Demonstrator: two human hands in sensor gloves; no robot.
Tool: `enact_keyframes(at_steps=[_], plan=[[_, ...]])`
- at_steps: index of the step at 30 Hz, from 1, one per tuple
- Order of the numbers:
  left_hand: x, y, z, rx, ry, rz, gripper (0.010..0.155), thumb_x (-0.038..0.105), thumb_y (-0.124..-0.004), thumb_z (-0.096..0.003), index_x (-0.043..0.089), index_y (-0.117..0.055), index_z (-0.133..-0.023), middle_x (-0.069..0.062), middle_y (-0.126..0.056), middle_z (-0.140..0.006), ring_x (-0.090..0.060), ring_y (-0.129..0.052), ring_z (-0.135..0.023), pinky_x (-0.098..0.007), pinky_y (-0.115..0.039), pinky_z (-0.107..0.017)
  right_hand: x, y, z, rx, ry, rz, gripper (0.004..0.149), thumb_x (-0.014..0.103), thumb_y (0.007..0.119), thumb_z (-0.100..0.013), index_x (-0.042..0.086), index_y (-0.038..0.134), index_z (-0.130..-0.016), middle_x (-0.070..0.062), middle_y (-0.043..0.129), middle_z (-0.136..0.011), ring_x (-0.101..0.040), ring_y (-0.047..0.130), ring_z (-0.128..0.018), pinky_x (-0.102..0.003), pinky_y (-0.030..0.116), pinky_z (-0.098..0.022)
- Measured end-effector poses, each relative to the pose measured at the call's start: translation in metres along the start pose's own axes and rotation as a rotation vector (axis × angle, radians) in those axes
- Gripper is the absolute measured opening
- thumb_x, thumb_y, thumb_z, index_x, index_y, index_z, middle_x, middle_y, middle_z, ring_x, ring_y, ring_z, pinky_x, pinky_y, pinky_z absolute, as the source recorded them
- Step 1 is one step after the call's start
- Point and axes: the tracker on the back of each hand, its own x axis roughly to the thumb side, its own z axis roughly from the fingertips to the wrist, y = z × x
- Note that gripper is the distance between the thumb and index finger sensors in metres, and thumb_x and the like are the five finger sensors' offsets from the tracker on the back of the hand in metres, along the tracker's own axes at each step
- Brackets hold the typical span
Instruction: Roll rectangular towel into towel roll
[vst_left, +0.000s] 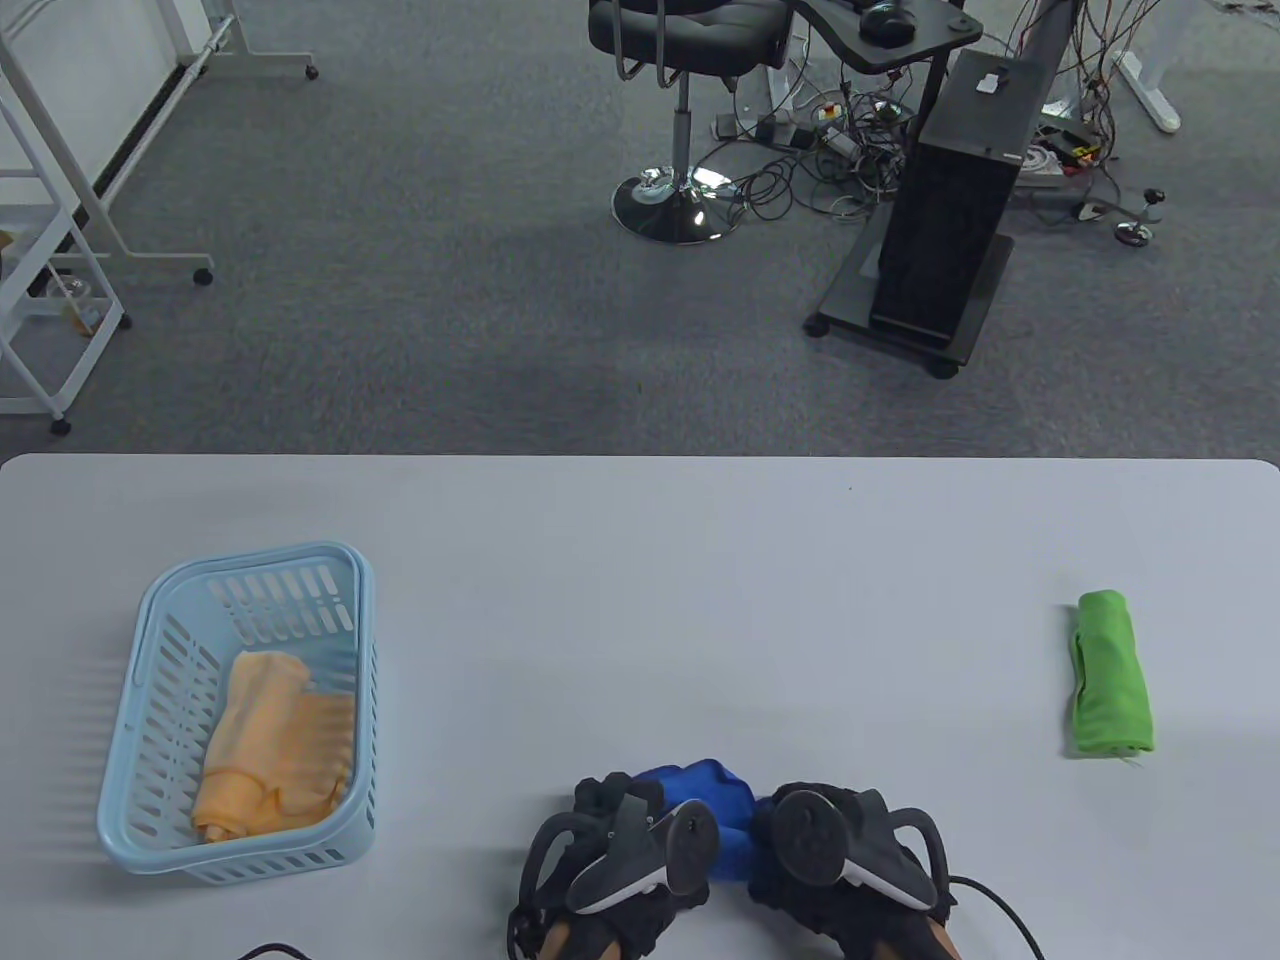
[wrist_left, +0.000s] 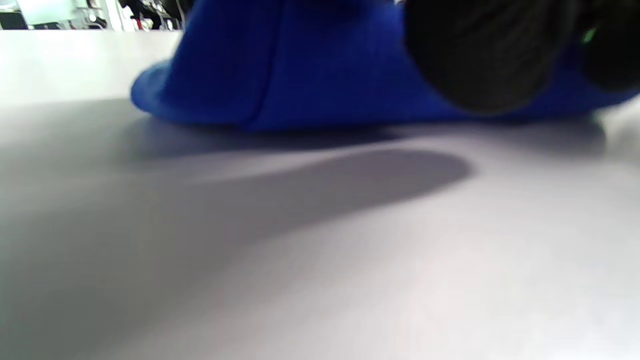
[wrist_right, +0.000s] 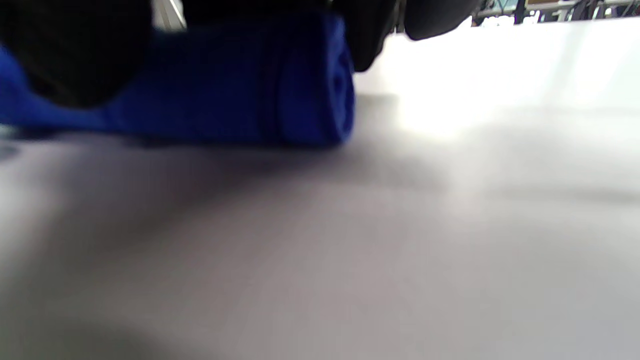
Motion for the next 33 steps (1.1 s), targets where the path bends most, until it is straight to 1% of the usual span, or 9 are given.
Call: enact_keyframes(at_steps=[5,8,12,15,17,19,22,26,33], plan=[[-0.008,0.004,0.001,0.078,-0.008,0.118,0.068,0.047,-0.081,-0.0340,0.022,-0.074,-0.097,-0.008,-0.082,-0.093,-0.037,-0.075,-0.089,-0.064,-0.053,-0.068,-0.004,0.000,-0.001,-0.030,0.003,-0.044,0.066,0.046,0.071,-0.029,0.020,0.072,-0.090,-0.008,0.063,-0.093,-0.032,0.063,-0.091,-0.059,0.050,-0.069],[-0.017,0.007,0.005,0.130,-0.014,0.192,0.071,0.048,-0.079,-0.0330,0.032,-0.064,-0.101,-0.007,-0.094,-0.083,-0.034,-0.083,-0.084,-0.064,-0.056,-0.067,-0.007,-0.002,0.001,-0.017,0.003,-0.056,0.062,0.049,0.065,-0.030,0.021,0.080,-0.084,-0.006,0.066,-0.091,-0.032,0.065,-0.090,-0.059,0.051,-0.069],[-0.018,0.006,0.004,0.140,0.013,0.243,0.056,0.048,-0.069,-0.0363,0.029,-0.085,-0.087,-0.010,-0.106,-0.064,-0.035,-0.086,-0.081,-0.064,-0.056,-0.066,-0.007,-0.003,0.001,-0.030,0.014,-0.065,0.060,0.050,0.067,-0.030,0.022,0.084,-0.081,-0.006,0.065,-0.092,-0.031,0.065,-0.090,-0.059,0.051,-0.069],[-0.015,0.005,0.000,0.148,0.050,0.174,0.056,0.048,-0.068,-0.0367,0.031,-0.086,-0.087,-0.009,-0.099,-0.074,-0.038,-0.076,-0.087,-0.065,-0.051,-0.068,-0.004,-0.007,0.001,-0.082,-0.008,-0.153,0.061,0.041,0.075,-0.031,0.028,0.063,-0.089,-0.006,0.052,-0.097,-0.031,0.059,-0.092,-0.058,0.048,-0.070],[-0.011,0.004,-0.001,0.157,0.064,0.129,0.055,0.046,-0.069,-0.0392,0.040,-0.068,-0.094,-0.009,-0.071,-0.095,-0.039,-0.060,-0.092,-0.065,-0.041,-0.070,0.000,-0.010,0.002,-0.137,-0.031,-0.192,0.050,0.033,0.079,-0.031,0.026,0.069,-0.080,-0.005,0.053,-0.095,-0.030,0.059,-0.092,-0.058,0.048,-0.070],[-0.007,0.008,0.000,0.220,0.047,0.110,0.049,0.043,-0.073,-0.0399,0.041,-0.064,-0.088,-0.008,-0.059,-0.097,-0.039,-0.053,-0.092,-0.065,-0.036,-0.070,0.003,-0.011,0.003,-0.168,-0.043,-0.116,0.046,0.032,0.080,-0.030,0.024,0.075,-0.075,-0.003,0.061,-0.091,-0.028,0.066,-0.089,-0.057,0.053,-0.069],[0.000,0.010,0.001,0.253,-0.001,0.057,0.041,0.038,-0.075,-0.0401,0.038,-0.077,-0.081,-0.007,-0.063,-0.096,-0.039,-0.057,-0.091,-0.065,-0.040,-0.069,0.003,-0.012,0.004,-0.195,-0.038,-0.110,0.046,0.032,0.080,-0.029,0.023,0.085,-0.074,-0.003,0.071,-0.088,-0.028,0.075,-0.085,-0.057,0.058,-0.067],[-0.004,0.014,0.009,0.176,-0.007,0.139,0.055,0.045,-0.069,-0.0410,0.032,-0.078,-0.094,-0.014,-0.061,-0.103,-0.043,-0.054,-0.094,-0.066,-0.040,-0.069,0.000,-0.011,0.008,-0.142,-0.047,-0.118,0.063,0.048,0.076,-0.027,0.021,0.081,-0.083,-0.007,0.068,-0.092,-0.032,0.071,-0.088,-0.058,0.056,-0.067],[-0.001,0.006,0.000,0.079,-0.011,0.078,0.075,0.047,-0.086,-0.0345,0.026,-0.066,-0.103,-0.009,-0.065,-0.109,-0.043,-0.062,-0.098,-0.067,-0.048,-0.069,0.002,-0.004,-0.001,-0.044,-0.002,-0.065,0.068,0.040,0.080,-0.029,0.020,0.067,-0.093,-0.008,0.064,-0.094,-0.031,0.068,-0.090,-0.058,0.054,-0.068]])
